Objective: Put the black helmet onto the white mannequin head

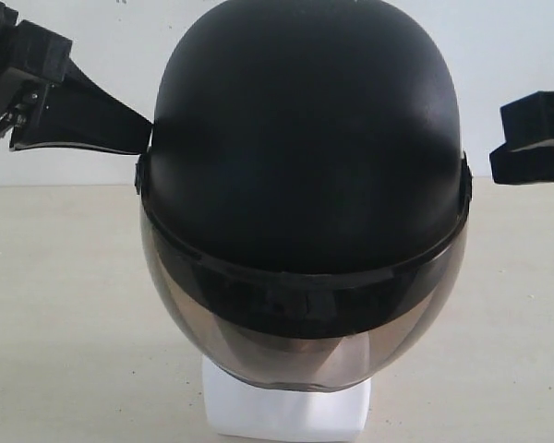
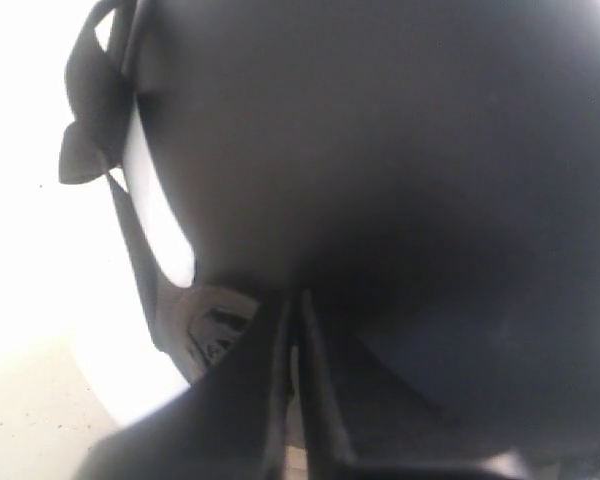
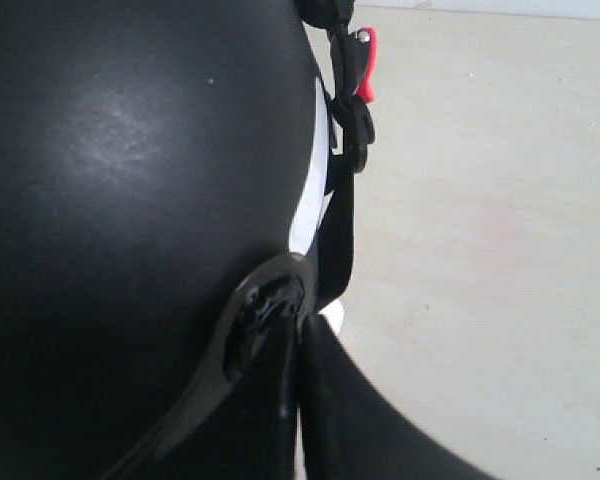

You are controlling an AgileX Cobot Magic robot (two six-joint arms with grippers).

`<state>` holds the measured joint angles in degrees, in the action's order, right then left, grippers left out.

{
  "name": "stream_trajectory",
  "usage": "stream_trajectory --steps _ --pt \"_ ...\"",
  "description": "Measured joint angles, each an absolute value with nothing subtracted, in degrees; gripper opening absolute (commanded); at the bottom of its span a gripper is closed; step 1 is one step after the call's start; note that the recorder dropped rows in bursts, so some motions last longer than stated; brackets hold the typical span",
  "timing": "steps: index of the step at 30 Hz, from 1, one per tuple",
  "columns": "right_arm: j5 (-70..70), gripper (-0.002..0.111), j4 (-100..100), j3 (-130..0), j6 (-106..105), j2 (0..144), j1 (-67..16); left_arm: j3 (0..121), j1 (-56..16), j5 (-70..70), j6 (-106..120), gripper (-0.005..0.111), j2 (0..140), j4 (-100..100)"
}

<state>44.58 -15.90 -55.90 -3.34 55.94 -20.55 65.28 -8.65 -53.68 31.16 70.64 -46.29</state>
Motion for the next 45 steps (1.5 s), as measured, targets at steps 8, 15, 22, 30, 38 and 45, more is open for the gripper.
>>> stream_trajectory --steps 8,15,22,30,38,45 --pt "44.6 0.0 -15.9 -55.9 -3.3 55.9 -20.6 65.5 -8.7 -53.0 31.2 0.004 71.0 -46.2" --pt "44.6 0.0 -16.0 -55.9 -3.3 55.9 -20.6 65.6 -8.6 -52.8 31.2 0.004 71.7 -46.2" --pt "44.6 0.0 -16.0 -55.9 -3.3 55.9 -20.6 65.6 -8.5 -52.4 31.2 0.004 71.7 -46.0" --pt "44.7 0.0 -16.0 -55.9 -3.2 55.9 -20.6 65.6 -8.5 -48.8 31.0 0.004 72.4 -45.5" --pt "45.0 0.0 -16.5 -55.9 -3.2 55.9 -20.6 65.6 -8.5 -48.8 30.8 0.004 71.2 -44.8" --pt "45.1 0.0 -16.6 -55.9 -3.2 55.9 -20.6 65.6 -8.5 -48.6 30.8 0.004 68.3 -44.7"
